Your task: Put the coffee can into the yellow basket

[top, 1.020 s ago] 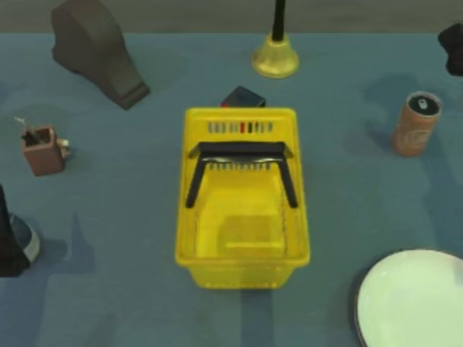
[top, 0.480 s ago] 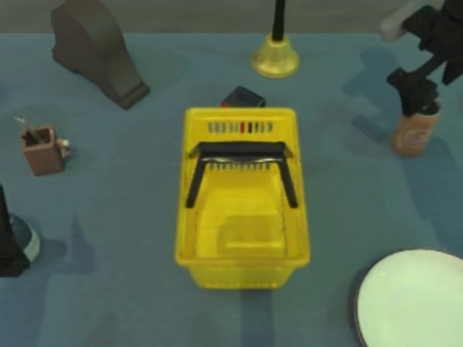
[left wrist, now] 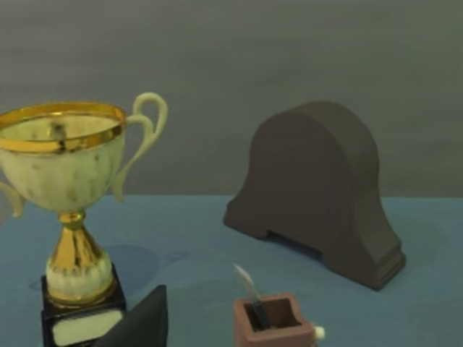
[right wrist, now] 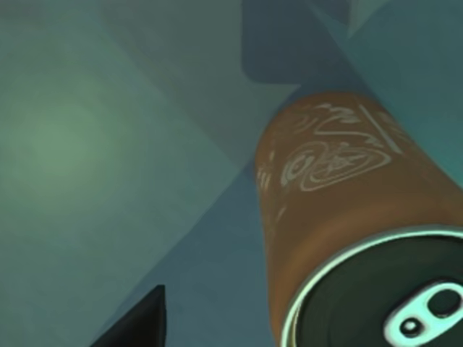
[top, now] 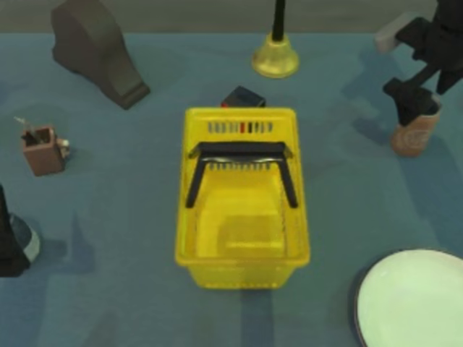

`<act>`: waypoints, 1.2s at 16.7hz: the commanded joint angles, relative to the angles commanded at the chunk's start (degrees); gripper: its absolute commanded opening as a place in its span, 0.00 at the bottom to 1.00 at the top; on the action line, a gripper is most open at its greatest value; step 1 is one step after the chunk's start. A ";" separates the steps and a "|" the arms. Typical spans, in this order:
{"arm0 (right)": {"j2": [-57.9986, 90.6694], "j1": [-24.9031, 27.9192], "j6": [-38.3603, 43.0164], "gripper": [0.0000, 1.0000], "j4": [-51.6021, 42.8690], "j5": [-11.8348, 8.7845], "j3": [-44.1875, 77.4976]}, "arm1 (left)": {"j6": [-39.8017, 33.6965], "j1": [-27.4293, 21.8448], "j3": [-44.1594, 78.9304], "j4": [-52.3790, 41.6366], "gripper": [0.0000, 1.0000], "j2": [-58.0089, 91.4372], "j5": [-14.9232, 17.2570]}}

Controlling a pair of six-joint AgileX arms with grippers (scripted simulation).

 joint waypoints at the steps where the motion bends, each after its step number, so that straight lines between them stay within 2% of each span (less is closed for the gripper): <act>1: -0.03 0.07 -0.06 1.00 0.20 0.01 -0.20 | 0.00 0.00 0.00 0.00 1.00 0.00 0.00; 8: -0.65 0.40 -0.01 1.00 11.21 0.01 -11.84 | 0.00 0.00 0.00 0.00 1.00 0.00 0.00; 12: -0.67 0.41 0.00 1.00 11.79 0.01 -12.41 | 0.00 0.00 0.00 0.00 1.00 0.00 0.00; 20: -0.67 0.41 0.00 0.40 11.79 0.01 -12.41 | 0.00 0.00 0.00 0.00 1.00 0.00 0.00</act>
